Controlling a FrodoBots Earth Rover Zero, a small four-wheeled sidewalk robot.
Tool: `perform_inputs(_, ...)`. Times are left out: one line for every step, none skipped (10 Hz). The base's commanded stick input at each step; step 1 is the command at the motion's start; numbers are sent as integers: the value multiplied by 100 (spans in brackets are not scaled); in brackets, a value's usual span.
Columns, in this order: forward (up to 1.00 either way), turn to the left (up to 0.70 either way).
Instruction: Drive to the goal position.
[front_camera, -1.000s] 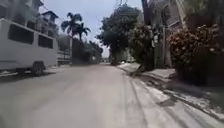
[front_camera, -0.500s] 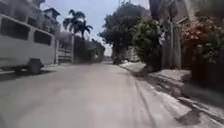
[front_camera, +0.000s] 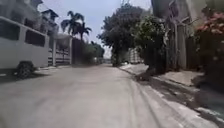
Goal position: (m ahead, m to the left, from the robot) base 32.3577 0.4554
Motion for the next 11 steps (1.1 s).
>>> perform_inputs(85, 0)
perform_inputs(85, 0)
perform_inputs(85, 0)
perform_inputs(85, 0)
perform_inputs(85, 0)
perform_inputs(85, 0)
perform_inputs(85, 0)
perform_inputs(85, 0)
perform_inputs(85, 0)
perform_inputs(85, 0)
perform_inputs(85, 0)
